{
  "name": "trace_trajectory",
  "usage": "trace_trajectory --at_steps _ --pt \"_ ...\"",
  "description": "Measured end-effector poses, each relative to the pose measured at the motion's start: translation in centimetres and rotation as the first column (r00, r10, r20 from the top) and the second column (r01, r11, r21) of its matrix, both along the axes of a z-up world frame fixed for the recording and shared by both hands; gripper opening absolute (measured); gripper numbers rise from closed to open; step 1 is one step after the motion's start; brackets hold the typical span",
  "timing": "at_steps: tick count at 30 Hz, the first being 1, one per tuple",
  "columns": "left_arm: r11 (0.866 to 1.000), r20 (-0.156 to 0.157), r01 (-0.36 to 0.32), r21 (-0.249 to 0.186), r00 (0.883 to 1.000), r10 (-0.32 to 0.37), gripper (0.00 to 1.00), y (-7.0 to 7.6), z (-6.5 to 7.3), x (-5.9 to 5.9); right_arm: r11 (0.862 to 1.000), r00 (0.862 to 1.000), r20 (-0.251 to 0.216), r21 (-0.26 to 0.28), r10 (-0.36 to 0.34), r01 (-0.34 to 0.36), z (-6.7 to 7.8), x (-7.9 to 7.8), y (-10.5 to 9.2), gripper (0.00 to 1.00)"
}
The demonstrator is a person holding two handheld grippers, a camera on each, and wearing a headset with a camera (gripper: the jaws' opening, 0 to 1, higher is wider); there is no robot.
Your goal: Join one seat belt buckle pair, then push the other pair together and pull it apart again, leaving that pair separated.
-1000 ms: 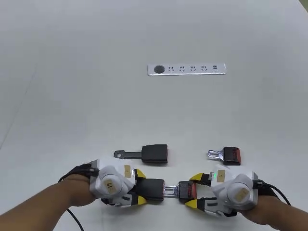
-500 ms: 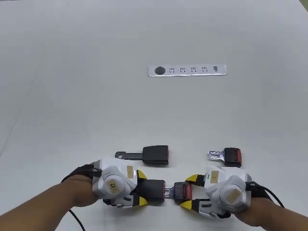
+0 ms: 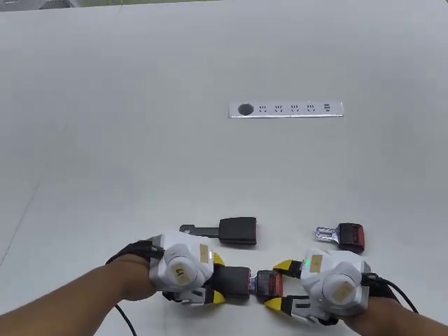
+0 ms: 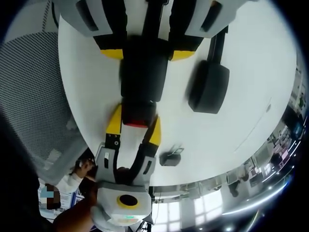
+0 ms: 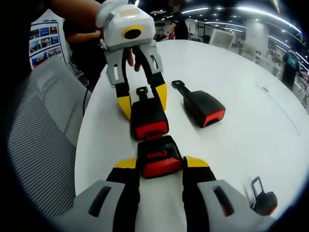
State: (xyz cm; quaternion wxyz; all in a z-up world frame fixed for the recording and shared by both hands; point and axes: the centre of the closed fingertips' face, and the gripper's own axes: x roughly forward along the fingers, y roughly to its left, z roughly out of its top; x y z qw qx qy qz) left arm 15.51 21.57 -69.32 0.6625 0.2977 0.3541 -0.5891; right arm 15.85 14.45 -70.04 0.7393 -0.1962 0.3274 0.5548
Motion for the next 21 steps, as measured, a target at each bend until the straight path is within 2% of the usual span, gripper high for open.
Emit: trace_trajectory --at_steps 8,9,10,11,21 --pt "1.0 0.0 0.011 0.011 1.0 -0.011 0.33 0.0 0.0 0.0 1.0 1.0 0.001 -0.001 -0.004 0.004 0.5 0.0 0.8 0.32" --pt "1.0 -0.014 0.021 0.022 1.0 -0.021 0.33 0.2 0.0 -0.2 1.0 1.0 -0.002 0.0 -0.016 0.016 0.5 0.0 0.7 0.32" --pt "1.0 -0.007 0.011 0.015 1.0 -0.011 0.33 0.1 0.0 0.0 1.0 1.0 -0.007 0.011 -0.02 0.02 0.6 0.3 1.0 0.32" --pt "1.0 -0.008 0.02 0.018 1.0 -0.02 0.33 0.0 0.1 0.0 1.0 1.0 0.005 0.008 -0.01 0.01 0.7 0.3 1.1 0.32" --pt "1.0 -0.006 0.027 0.014 1.0 -0.026 0.33 -0.1 0.1 0.2 1.0 1.0 0.011 0.005 0.008 -0.008 0.8 0.1 0.9 0.33"
